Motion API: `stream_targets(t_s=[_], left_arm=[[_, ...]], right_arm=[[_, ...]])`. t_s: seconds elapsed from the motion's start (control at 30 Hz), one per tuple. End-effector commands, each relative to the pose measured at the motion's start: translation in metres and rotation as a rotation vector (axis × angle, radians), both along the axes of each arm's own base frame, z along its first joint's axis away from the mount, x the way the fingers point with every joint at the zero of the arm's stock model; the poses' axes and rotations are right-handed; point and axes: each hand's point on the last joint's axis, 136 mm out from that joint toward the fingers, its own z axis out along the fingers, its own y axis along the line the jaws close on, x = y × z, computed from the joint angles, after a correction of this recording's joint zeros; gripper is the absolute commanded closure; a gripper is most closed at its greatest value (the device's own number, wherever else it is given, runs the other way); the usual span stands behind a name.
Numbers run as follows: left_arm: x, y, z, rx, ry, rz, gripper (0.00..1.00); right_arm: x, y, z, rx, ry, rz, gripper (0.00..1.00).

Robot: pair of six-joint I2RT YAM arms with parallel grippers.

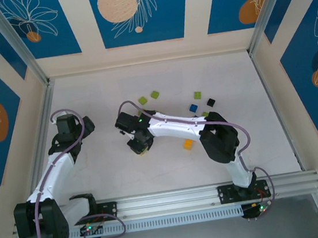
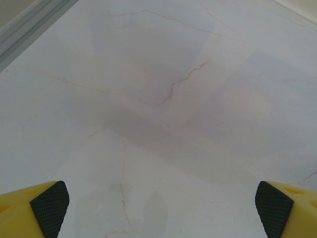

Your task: Assemble a carrot with lego

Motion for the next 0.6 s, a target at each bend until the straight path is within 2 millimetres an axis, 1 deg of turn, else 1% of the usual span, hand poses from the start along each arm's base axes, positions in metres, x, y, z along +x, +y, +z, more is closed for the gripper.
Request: stream_targets(t_s=[0.0,0.13,0.23,0.3,0.43,0.47,0.57], left_arm=[[-0.002,0.004,0.0,-0.001,-0.004,0.01,0.01],[-0.002,0.004,-0.001,-0.001,-0.003,0.01,0.01],[-0.002,0.004,-0.001,-0.002,-0.004,0.009,0.01],[-0.002,0.004,-0.001,-0.002,-0.005,0.007,0.01],[-0.001,0.004,0.0,-0.004,-0.005,0.007,0.01],[-0.001,0.004,-0.001,-0.004,-0.003,0.007,0.01],[-0.001,0.004,-0.001,-0.002,-0.001,0.006,0.01]], right_arm=[[-0.064,-0.066,-0.103,-0.362,0.285,0.036,0.67],[-0.064,-0.068,-0.104,-0.368,0.282,0.038,0.68],[-0.059,-0.06,-0.092,-0.326,0.26,0.033,0.68],[-0.053,-0.051,-0.076,-0.269,0.24,0.024,0.68],[-0.041,-0.031,-0.03,-0.137,0.153,0.1,0.68],[-0.039,-0.029,-0.018,-0.115,0.128,0.119,0.68],[-0.034,-0.032,0.007,-0.085,0.087,0.171,0.68]])
